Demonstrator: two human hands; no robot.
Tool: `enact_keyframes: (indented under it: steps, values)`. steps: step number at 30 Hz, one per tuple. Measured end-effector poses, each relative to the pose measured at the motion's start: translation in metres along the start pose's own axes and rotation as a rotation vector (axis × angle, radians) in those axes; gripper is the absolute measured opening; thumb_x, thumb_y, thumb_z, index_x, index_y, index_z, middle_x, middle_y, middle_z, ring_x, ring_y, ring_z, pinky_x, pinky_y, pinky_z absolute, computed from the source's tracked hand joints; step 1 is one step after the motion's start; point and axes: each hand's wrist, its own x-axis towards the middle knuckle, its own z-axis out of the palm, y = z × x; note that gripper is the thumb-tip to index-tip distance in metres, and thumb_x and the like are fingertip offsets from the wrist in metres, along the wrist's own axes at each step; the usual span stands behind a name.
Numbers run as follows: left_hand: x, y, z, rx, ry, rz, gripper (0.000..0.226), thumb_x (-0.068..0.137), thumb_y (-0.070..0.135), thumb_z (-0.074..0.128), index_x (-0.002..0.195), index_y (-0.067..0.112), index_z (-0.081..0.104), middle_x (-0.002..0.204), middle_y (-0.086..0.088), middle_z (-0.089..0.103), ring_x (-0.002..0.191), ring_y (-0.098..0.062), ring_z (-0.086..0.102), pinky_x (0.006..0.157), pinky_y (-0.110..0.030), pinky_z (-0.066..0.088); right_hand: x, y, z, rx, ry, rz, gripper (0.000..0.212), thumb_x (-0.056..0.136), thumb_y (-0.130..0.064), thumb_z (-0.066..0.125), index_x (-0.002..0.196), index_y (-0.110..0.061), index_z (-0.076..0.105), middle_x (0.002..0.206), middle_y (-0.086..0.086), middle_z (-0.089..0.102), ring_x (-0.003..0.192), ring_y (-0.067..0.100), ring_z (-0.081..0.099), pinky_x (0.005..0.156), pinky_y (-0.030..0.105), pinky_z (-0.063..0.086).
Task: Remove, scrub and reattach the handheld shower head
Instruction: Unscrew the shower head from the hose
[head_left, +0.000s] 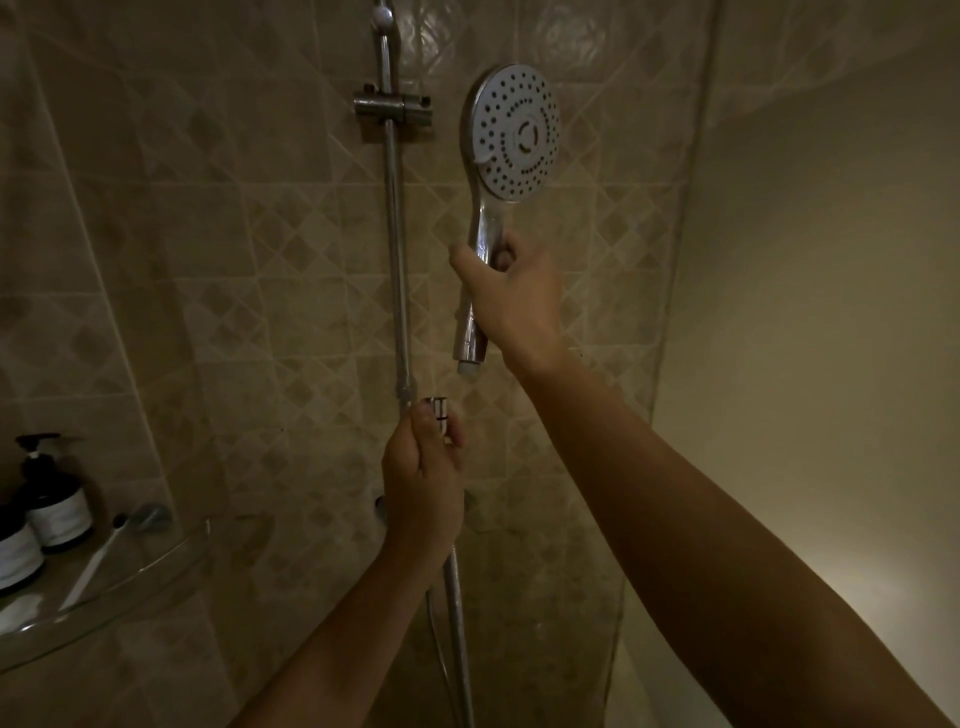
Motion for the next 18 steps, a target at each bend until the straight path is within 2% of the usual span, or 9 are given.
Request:
enact_keyframes:
  steps: [3, 5, 8, 9, 12, 13, 15, 17, 18]
  values:
    - [0.0, 0.001, 0.001, -0.051, -0.026, -0.007, 0.032, 0.105, 0.025, 0.035, 0.097, 0.003, 0.057, 0.091, -0.015, 0.058, 0.063, -0.007, 0.054, 0.047, -0.007, 0.04, -0.002, 0.006, -0.003, -0.011, 0.004, -0.005, 0.021, 0.088, -0.022, 0.071, 0.086, -0.002, 0.064, 0.063, 0.0, 0.055, 0.057, 0.016, 0.052, 0.059, 0.039, 0.053]
    - [0.0, 0.002, 0.002, -0.089, -0.049, -0.013, 0.032, 0.105, 0.023, 0.034, 0.099, 0.0, 0.056, 0.096, -0.019, 0.057, 0.066, -0.01, 0.054, 0.048, -0.005, 0.041, -0.004, 0.012, -0.006, -0.023, 0.006, 0.015, 0.019, 0.086, -0.021, 0.072, 0.078, -0.008, 0.061, 0.057, -0.006, 0.052, 0.053, 0.012, 0.05, 0.055, 0.035, 0.049]
    - [-0.001, 0.004, 0.002, -0.122, -0.081, -0.046, 0.029, 0.105, 0.022, 0.035, 0.095, 0.005, 0.056, 0.102, -0.022, 0.057, 0.076, -0.014, 0.057, 0.049, -0.005, 0.042, -0.006, 0.023, -0.013, -0.04, -0.002, 0.037, 0.022, 0.085, -0.021, 0.072, 0.078, -0.002, 0.063, 0.056, -0.005, 0.052, 0.052, 0.009, 0.049, 0.052, 0.031, 0.046]
    - [-0.001, 0.004, 0.002, -0.114, -0.089, -0.049, 0.029, 0.105, 0.023, 0.036, 0.094, 0.006, 0.057, 0.101, -0.02, 0.058, 0.079, -0.014, 0.057, 0.049, -0.005, 0.042, -0.006, 0.026, -0.016, -0.053, -0.01, 0.042, 0.023, 0.085, -0.022, 0.072, 0.077, -0.002, 0.063, 0.057, -0.005, 0.053, 0.052, 0.008, 0.049, 0.052, 0.029, 0.044]
    - [0.002, 0.005, 0.005, -0.078, -0.113, -0.031, 0.029, 0.104, 0.024, 0.038, 0.094, 0.005, 0.057, 0.091, -0.012, 0.059, 0.073, -0.008, 0.057, 0.049, -0.006, 0.041, -0.006, 0.035, -0.027, -0.076, -0.003, 0.051, 0.026, 0.085, -0.023, 0.072, 0.066, -0.016, 0.055, 0.052, -0.012, 0.048, 0.047, 0.002, 0.044, 0.048, 0.019, 0.04]
    - [0.004, 0.006, 0.006, -0.074, -0.123, -0.02, 0.03, 0.104, 0.024, 0.039, 0.095, 0.001, 0.057, 0.086, -0.011, 0.057, 0.066, -0.005, 0.055, 0.048, -0.006, 0.04, -0.006, 0.036, -0.031, -0.082, 0.006, 0.055, 0.028, 0.084, -0.023, 0.072, 0.065, -0.018, 0.053, 0.052, -0.012, 0.047, 0.046, 0.002, 0.043, 0.047, 0.019, 0.041]
    - [0.008, 0.008, 0.01, -0.071, -0.145, 0.002, 0.035, 0.104, 0.025, 0.04, 0.096, -0.006, 0.054, 0.076, -0.014, 0.05, 0.05, -0.002, 0.045, 0.042, -0.009, 0.036, -0.004, 0.038, -0.039, -0.08, 0.015, 0.066, 0.027, 0.084, -0.023, 0.073, 0.066, -0.017, 0.054, 0.055, -0.006, 0.05, 0.05, 0.008, 0.048, 0.049, 0.033, 0.048]
    - [0.012, 0.01, 0.013, -0.085, -0.158, -0.001, 0.035, 0.103, 0.028, 0.041, 0.095, -0.002, 0.057, 0.073, -0.011, 0.053, 0.039, -0.001, 0.037, 0.035, -0.013, 0.029, -0.003, 0.039, -0.047, -0.075, 0.01, 0.072, 0.027, 0.085, -0.023, 0.072, 0.068, -0.012, 0.055, 0.06, 0.004, 0.053, 0.056, 0.023, 0.052, 0.054, 0.046, 0.053]
    - [0.014, 0.011, 0.015, -0.104, -0.174, -0.001, 0.034, 0.103, 0.03, 0.04, 0.095, 0.004, 0.06, 0.071, -0.006, 0.056, 0.037, -0.001, 0.035, 0.032, -0.015, 0.026, -0.002, 0.039, -0.051, -0.079, 0.013, 0.069, 0.028, 0.085, -0.024, 0.072, 0.068, -0.012, 0.054, 0.059, 0.004, 0.051, 0.056, 0.024, 0.051, 0.055, 0.045, 0.052]
